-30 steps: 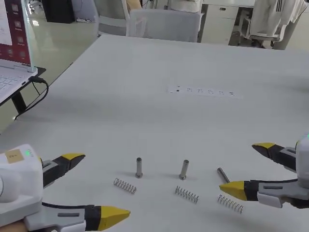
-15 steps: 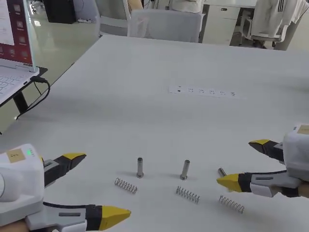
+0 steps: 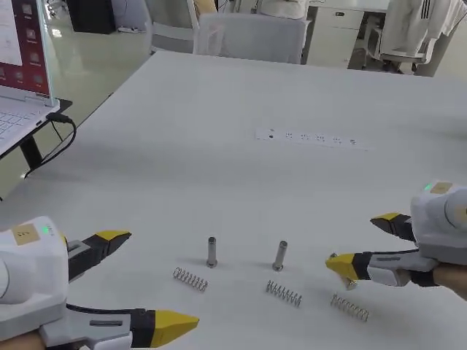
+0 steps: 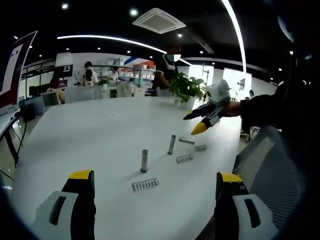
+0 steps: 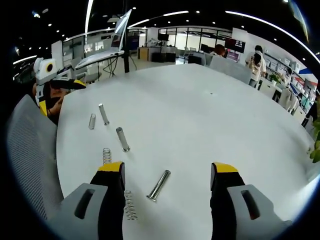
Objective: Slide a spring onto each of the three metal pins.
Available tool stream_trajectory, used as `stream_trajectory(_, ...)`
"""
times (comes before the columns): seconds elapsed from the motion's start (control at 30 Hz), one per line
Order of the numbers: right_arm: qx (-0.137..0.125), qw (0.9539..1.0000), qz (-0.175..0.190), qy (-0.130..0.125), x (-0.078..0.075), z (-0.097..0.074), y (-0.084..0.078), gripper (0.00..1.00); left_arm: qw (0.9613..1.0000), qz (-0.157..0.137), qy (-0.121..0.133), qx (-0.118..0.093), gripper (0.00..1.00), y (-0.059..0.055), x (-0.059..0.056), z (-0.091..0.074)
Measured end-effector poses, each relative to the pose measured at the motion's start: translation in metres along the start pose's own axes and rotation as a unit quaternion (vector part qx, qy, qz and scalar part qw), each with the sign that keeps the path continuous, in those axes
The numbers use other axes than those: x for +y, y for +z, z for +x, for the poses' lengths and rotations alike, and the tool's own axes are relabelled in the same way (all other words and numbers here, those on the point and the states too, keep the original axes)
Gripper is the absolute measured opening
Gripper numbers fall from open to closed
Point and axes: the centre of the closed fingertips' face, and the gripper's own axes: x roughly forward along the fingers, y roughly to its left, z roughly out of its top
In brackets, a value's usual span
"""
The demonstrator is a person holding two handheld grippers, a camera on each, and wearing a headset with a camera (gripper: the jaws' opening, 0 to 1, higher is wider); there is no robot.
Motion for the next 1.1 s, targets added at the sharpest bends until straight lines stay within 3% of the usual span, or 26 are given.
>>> stream_trajectory(0.1,0.010,0.9999,0.005,-0.005,-0.003,0.004,-0.003,0.61,1.0000,0.000,-0.001,0.000,0.98,0.000,0.000,0.000)
stream_trajectory(0.4,0.054,0.9984,0.012,-0.004,0.004,0.016,-0.017,0.40,1.0000,-0.002,-0.001,-0.001,0.98,-0.001,-0.001,0.000)
stream_trajectory(0.47,0.074,0.9972,0.015,-0.003,0.007,0.019,-0.024,0.37,1.0000,-0.002,-0.001,0.000,0.98,-0.001,-0.001,0.001)
stream_trajectory(0.63,0.091,0.9957,0.018,-0.009,0.008,0.023,-0.029,0.28,1.0000,-0.003,-0.004,0.001,0.98,-0.002,-0.002,0.002)
stream_trajectory(1.1,0.113,0.9923,0.046,-0.020,0.004,0.031,-0.033,0.17,1.0000,-0.004,-0.006,0.003,0.98,-0.003,-0.002,0.002)
